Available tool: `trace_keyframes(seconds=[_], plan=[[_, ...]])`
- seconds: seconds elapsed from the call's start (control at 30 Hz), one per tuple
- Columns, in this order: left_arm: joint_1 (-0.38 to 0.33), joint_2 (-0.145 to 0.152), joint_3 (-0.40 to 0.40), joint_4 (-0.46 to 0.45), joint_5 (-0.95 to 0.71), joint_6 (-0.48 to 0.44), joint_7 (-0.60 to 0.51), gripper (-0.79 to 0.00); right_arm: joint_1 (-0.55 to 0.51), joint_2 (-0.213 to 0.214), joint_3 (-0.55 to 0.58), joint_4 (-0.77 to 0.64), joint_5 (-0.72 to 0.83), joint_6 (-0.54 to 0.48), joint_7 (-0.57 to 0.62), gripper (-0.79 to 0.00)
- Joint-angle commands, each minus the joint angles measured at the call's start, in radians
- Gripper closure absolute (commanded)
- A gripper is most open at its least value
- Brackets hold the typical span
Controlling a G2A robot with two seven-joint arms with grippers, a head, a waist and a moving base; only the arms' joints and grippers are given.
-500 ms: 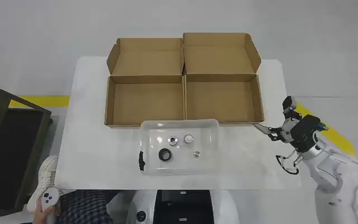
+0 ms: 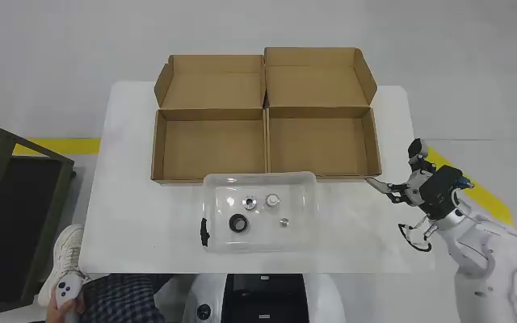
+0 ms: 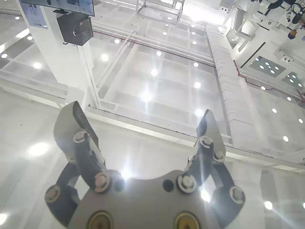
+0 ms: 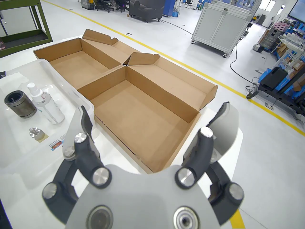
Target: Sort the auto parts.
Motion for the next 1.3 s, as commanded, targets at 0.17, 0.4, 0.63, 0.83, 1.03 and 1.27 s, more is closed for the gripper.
trace_keyframes(seconds=[0.17, 0.4, 0.63, 0.83, 1.03, 1.27], plan=[[0.0, 0.0, 0.0, 0.0, 0.0, 0.0, 0.0, -0.785, 0.02, 0.003, -0.042, -0.014, -0.006, 0.006, 0.067, -0.785], [0.0, 0.0, 0.0, 0.0, 0.0, 0.0, 0.0, -0.785, 0.071, 0.012, -0.144, -0.037, -0.01, -0.071, 0.195, -0.785], [0.0, 0.0, 0.0, 0.0, 0.0, 0.0, 0.0, -0.785, 0.095, 0.015, -0.272, -0.084, -0.009, -0.098, 0.308, -0.785], [0.0, 0.0, 0.0, 0.0, 0.0, 0.0, 0.0, -0.785, 0.154, 0.014, -0.411, -0.092, -0.022, -0.104, 0.424, -0.785], [0.0, 0.0, 0.0, 0.0, 0.0, 0.0, 0.0, -0.785, 0.208, 0.012, -0.505, -0.088, -0.041, -0.079, 0.498, -0.785], [0.0, 0.0, 0.0, 0.0, 0.0, 0.0, 0.0, -0.785, 0.26, 0.01, -0.607, -0.073, -0.063, -0.079, 0.559, -0.785]])
